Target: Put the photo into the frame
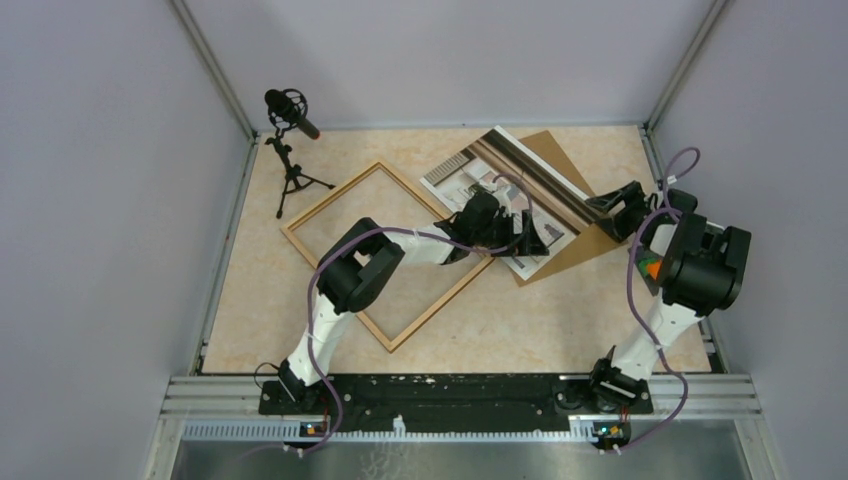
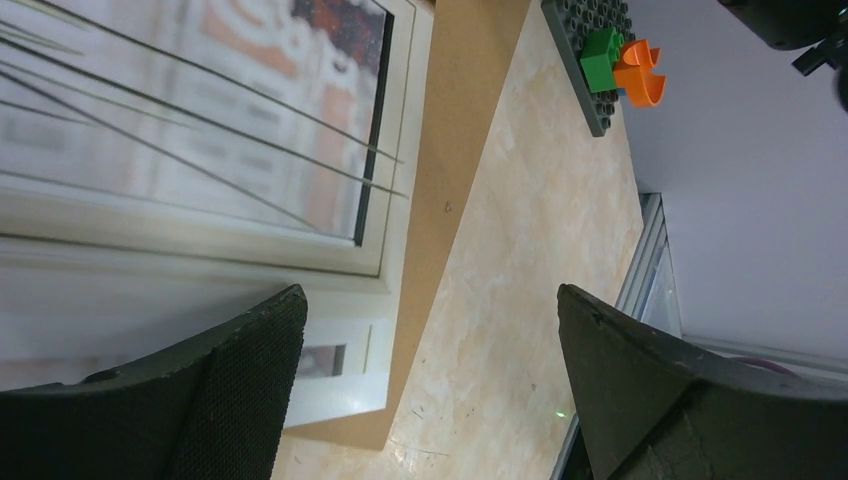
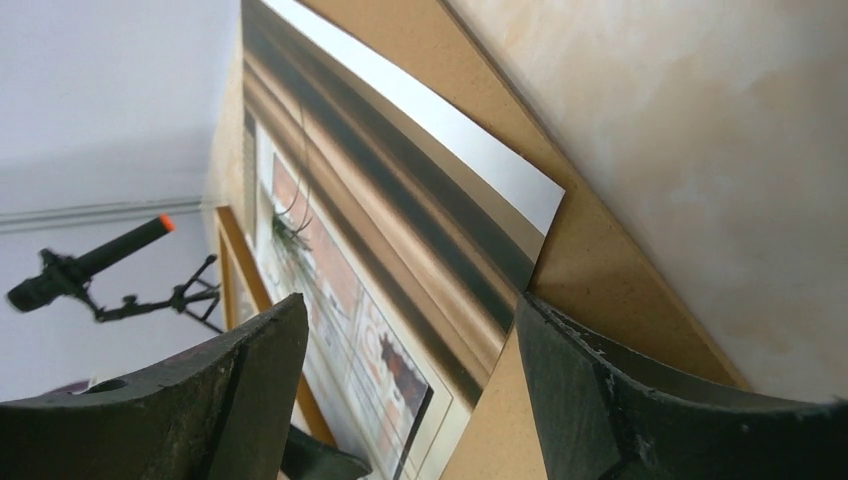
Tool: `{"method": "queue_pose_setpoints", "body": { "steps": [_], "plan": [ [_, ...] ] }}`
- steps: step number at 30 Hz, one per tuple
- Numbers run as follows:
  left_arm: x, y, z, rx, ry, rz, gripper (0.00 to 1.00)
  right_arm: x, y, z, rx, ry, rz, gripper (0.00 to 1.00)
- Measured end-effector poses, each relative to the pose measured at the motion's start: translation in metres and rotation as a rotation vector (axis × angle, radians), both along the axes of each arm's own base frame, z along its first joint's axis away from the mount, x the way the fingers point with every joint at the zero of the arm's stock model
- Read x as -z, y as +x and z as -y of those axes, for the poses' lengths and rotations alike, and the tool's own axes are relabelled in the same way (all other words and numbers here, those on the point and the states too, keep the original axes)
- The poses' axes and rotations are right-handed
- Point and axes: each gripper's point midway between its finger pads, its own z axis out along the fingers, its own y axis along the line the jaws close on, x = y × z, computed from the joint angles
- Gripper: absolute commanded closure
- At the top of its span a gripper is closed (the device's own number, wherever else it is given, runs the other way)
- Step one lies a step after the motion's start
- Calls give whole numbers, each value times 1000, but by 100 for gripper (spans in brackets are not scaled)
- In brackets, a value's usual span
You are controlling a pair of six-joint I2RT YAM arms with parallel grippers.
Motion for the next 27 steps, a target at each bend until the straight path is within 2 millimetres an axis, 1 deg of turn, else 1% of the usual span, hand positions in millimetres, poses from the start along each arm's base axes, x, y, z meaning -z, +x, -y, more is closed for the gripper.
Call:
{"method": "queue_pose_setpoints", "body": {
  "steps": [3,8,10,15,19,27],
  "plan": [
    [0,0,0,4,4,6,2,-1,6,11,20,-56,-13,23],
    [1,-1,0,5,5,5,2,-1,15,38,70,-147,-34,23],
    [1,-1,0,6,5,4,2,0,17,43,73,-155,-36,23],
    [1,-1,0,8,5,4,2,-1,19,45,73,-165,-26,24],
    [1,-1,0,8,5,4,2,0,26,46,63,-161,-13,24],
    [1,-1,-1,8,5,3,2,-2,42,35,13,-167,43,24]
  ]
}}
